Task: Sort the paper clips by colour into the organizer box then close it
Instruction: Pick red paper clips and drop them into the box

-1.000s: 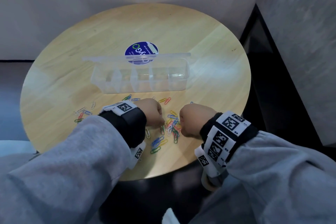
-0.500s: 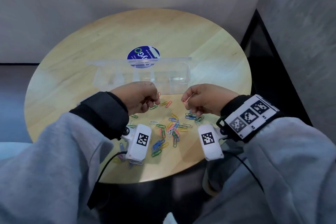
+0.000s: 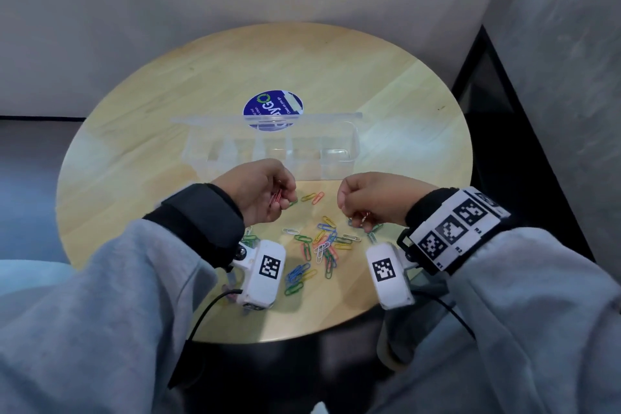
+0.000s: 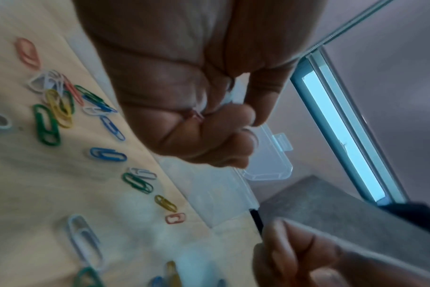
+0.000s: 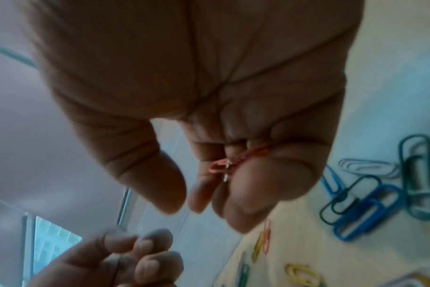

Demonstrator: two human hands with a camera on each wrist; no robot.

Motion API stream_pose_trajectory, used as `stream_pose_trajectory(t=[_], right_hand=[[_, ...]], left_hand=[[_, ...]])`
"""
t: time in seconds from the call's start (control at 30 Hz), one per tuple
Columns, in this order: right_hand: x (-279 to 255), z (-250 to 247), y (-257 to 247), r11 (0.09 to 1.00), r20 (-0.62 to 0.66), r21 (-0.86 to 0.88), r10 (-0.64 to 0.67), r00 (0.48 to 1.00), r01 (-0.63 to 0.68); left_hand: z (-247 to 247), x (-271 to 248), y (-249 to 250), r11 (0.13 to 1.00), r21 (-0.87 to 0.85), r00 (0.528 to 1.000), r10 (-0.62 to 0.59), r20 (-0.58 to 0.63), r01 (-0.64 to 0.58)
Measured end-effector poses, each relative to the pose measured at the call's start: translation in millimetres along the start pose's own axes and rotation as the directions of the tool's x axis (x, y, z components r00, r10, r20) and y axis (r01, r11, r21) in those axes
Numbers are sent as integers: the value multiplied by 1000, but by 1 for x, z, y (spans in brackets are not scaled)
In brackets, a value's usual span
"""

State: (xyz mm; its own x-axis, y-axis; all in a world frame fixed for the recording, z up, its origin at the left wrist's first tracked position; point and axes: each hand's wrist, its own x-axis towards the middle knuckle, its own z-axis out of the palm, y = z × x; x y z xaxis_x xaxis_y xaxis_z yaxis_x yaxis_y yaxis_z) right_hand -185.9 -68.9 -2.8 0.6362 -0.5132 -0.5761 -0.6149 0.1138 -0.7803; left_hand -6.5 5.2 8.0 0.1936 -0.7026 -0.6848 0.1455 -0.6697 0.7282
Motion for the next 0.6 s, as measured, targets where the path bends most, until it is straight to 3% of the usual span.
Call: stream_pose_trajectory(t=[0.07,0.1,0.2,0.23,0.3,0.43,0.6], right_hand=[[-2,2,1,987,30,-155,-29,999,33],[-3,3,1,971,38,-236,-39,999,47],[-3,10,-3,886,33,-461,-43,999,53],[-2,12,-4,859,29,-510,-32,999,42],[0,17,-3,833,19,-553,5,1000,7],[4,23,-3,815,23,-579,13,1000,3],[8,29,-2,750,53,-660,-19,998,49]], left_hand=[[6,1,-1,965,261,997,-5,-73,24],[8,1,-2,901,433,997,17,-79,19],[14,-4,-9,539,839,991,132,1,-73],[17,-8,-10,427,901,989,150,7,-71],[21,-11,-12,302,952,988,152,3,-50],[24,-8,-17,194,978,991,120,52,-75],[28,0,-27,252,961,993,64,98,-111]])
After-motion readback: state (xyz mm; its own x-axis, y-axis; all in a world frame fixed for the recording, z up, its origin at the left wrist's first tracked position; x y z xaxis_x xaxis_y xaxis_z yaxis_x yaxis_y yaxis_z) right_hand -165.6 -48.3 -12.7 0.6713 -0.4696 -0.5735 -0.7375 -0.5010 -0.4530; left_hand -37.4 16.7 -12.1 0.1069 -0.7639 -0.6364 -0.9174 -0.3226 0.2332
